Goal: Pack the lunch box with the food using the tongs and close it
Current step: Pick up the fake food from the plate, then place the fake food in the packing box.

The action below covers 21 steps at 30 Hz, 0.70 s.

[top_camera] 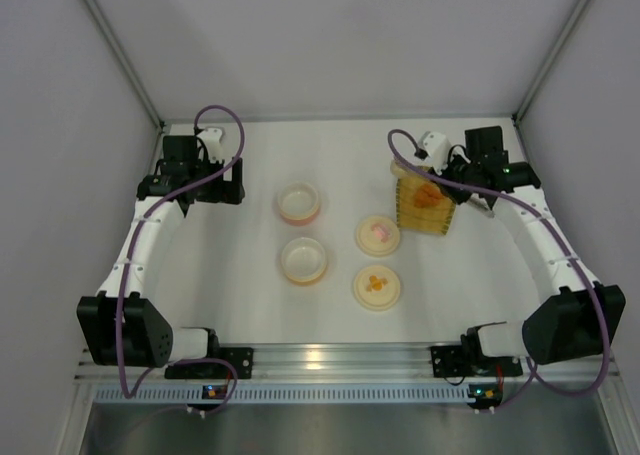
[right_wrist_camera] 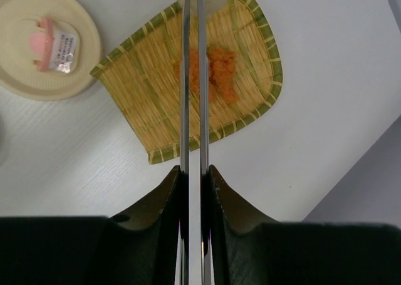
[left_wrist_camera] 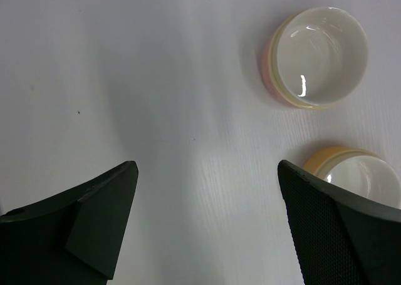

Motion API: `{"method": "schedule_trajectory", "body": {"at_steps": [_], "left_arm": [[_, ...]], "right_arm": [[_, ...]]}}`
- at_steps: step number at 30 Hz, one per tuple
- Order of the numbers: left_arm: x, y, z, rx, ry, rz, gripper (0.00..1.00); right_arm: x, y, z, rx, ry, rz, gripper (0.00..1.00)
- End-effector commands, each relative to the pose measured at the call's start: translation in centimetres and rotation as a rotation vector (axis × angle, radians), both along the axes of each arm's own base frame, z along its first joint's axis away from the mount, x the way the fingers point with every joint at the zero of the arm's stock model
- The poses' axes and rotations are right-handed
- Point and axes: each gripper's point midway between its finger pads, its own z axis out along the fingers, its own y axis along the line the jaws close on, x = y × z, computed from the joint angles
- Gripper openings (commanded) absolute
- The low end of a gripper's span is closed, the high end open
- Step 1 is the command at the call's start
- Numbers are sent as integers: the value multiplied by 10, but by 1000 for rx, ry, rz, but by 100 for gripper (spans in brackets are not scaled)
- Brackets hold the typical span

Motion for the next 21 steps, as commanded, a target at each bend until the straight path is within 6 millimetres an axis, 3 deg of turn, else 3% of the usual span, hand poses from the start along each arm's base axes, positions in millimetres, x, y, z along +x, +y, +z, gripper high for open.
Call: {"method": "schedule_trajectory", "body": {"at_steps": [1,11,13,21], "left_arm": [[1,-4,15,-20,-39,-4,98],[2,-10,21,-117,0,-21,98],[6,2,22,-130,3,9,98],[8,7,18,-121,25,30,98]], "right_arm": [[-7,30,27,188,28,15,0],[-3,90,30,441,173,49,0],[-3,104,34,497,207,68,0],[-1,169,27,598,340,171,0]]}}
